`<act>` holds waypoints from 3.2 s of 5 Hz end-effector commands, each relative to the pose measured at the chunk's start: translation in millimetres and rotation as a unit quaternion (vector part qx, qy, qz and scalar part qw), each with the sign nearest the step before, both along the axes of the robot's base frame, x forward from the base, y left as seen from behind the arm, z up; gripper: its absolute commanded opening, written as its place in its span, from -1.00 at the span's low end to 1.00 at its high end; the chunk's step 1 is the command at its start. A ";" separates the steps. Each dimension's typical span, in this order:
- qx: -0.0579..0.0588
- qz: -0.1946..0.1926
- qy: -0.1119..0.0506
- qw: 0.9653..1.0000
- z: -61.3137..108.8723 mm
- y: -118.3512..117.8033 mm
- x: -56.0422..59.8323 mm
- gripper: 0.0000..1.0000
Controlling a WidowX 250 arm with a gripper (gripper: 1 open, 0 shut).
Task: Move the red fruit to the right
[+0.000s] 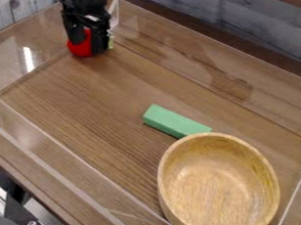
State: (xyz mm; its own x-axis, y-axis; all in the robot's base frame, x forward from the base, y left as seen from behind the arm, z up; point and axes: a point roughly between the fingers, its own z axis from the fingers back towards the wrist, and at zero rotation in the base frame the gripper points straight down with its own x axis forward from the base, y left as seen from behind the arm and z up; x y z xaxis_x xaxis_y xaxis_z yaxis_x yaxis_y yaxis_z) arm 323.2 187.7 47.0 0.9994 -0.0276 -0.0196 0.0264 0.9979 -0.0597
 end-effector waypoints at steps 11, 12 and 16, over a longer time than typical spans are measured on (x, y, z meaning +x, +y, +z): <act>-0.044 0.071 -0.060 0.995 85.2 -42.4 3.6 -1.00; -0.060 0.028 -0.065 0.996 105.2 -73.4 12.6 -1.00; -0.047 0.022 -0.050 0.997 63.9 -31.8 10.0 1.00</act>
